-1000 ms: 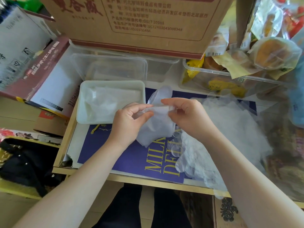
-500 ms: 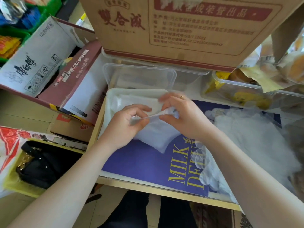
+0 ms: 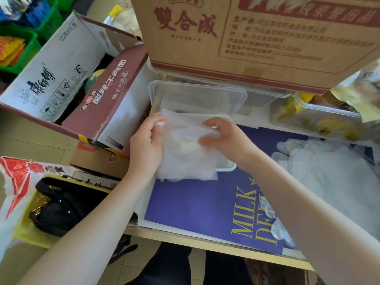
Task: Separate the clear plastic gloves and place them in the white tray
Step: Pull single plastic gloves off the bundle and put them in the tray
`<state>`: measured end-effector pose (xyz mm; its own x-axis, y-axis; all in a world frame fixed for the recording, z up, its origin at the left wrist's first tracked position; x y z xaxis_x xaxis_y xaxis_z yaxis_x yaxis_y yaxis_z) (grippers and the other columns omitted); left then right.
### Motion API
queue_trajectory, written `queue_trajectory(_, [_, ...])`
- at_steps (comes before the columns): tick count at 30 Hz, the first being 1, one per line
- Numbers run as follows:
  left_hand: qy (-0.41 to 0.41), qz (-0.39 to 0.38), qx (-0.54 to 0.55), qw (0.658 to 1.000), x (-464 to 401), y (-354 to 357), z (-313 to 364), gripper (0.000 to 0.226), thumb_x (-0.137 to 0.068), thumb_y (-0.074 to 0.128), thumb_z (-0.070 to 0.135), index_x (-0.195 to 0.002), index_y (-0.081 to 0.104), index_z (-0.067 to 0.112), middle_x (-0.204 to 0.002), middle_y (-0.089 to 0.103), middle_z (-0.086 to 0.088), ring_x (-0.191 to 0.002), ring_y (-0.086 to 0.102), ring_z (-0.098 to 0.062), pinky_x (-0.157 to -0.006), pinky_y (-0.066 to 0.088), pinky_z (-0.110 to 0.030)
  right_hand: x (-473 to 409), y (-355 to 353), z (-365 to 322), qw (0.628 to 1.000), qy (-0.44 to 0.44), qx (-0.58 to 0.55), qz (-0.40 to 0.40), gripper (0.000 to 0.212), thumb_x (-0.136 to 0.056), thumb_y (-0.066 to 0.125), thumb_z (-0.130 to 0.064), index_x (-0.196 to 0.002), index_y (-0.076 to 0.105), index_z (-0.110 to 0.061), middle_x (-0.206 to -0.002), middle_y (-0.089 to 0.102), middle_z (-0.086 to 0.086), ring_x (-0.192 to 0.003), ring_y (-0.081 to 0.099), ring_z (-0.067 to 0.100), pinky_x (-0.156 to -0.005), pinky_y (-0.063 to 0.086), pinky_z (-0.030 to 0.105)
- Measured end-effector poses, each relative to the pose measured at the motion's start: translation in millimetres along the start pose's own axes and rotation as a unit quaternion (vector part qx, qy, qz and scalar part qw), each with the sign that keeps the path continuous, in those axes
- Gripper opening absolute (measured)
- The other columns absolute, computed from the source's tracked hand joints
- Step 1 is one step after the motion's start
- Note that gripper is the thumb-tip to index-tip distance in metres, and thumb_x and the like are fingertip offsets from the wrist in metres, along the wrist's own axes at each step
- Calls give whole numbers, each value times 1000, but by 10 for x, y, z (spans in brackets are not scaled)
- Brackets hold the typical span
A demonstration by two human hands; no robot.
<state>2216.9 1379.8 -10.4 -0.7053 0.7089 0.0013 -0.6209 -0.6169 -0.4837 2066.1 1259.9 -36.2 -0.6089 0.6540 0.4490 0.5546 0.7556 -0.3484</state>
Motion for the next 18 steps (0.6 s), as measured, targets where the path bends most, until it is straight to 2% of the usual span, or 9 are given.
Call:
queue_trajectory(2, [-12, -35, -54, 998, -37, 57, -48, 27, -96, 45, 8, -113, 64, 16, -109, 65, 1, -100, 58, -11, -78, 36, -6, -14, -59, 74, 997, 26, 0, 68, 28, -82, 67, -15, -108, 58, -19, -94, 61, -2, -79, 59, 15, -67, 45, 22])
queue_trajectory(5, [-6, -128, -178, 976, -62, 217, -94, 35, -95, 51, 21, -127, 55, 10, -113, 63, -15, -104, 57, -30, -81, 36, -22, -60, -133, 164, 986, 62, 91, 128, 28, -87, 55, -17, -115, 55, -17, -98, 58, 4, -85, 54, 22, -62, 39, 26])
queue_trajectory(7, [52, -183, -310, 932, -45, 334, -60, 44, -92, 53, 35, -127, 53, 9, -114, 61, -15, -107, 54, -33, -85, 39, -36, -63, -143, 183, 979, 59, 120, 152, 26, -89, 50, -14, -114, 52, -16, -96, 56, 4, -84, 53, 25, -63, 41, 29])
queue_trajectory(9, [140, -175, -411, 883, -31, 377, 1, 52, -85, 50, 50, -115, 62, 9, -104, 63, -14, -96, 54, -35, -76, 41, -40, -61, -164, 181, 976, 54, 119, 176, 25, -91, 46, -12, -116, 50, -15, -93, 56, 5, -81, 53, 26, -62, 40, 30])
queue_trajectory(11, [193, -152, -434, 867, -14, 361, 42, 65, -76, 43, 62, -103, 67, 8, -108, 60, -15, -93, 51, -32, -75, 37, -40, -85, -175, 192, 974, 53, 109, 192, 28, -92, 43, -8, -119, 46, -14, -91, 54, 5, -77, 51, 25, -57, 36, 28])
queue_trajectory(14, [259, -216, -440, 832, 55, 493, 17, 70, -72, 42, 65, -101, 65, 5, -128, 54, -16, -111, 49, -31, -93, 27, -43, -117, -150, 208, 973, 62, 118, 188, 37, -91, 38, 0, -125, 41, -13, -100, 52, 9, -80, 46, 22, -54, 32, 28])
queue_trajectory(16, [282, -240, -452, 812, 75, 555, -40, 69, -72, 48, 62, -103, 66, 3, -127, 56, -17, -111, 57, -34, -101, 28, -43, -109, -109, 192, 969, 61, 159, 181, 44, -88, 39, 6, -128, 38, -12, -121, 48, 11, -91, 45, 23, -65, 33, 27])
queue_trajectory(18, [276, -243, -471, 802, 48, 573, -115, 68, -62, 72, 54, -105, 67, 2, -132, 54, -19, -114, 57, -37, -104, 29, -42, -57, -29, 102, 950, 22, 259, 175, 53, -83, 47, 8, -132, 36, -8, -141, 33, 12, -115, 43, 29, -77, 37, 32])
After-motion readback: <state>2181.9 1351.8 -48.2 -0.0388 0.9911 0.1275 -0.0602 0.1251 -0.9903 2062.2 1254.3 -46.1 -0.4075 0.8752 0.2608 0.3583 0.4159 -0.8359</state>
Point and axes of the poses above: each hand's wrist, its own x-axis away from the middle knuckle, its own y-axis out of the palm, z = x × y, the point moved 9 cm from there along -x, towards the middle knuckle
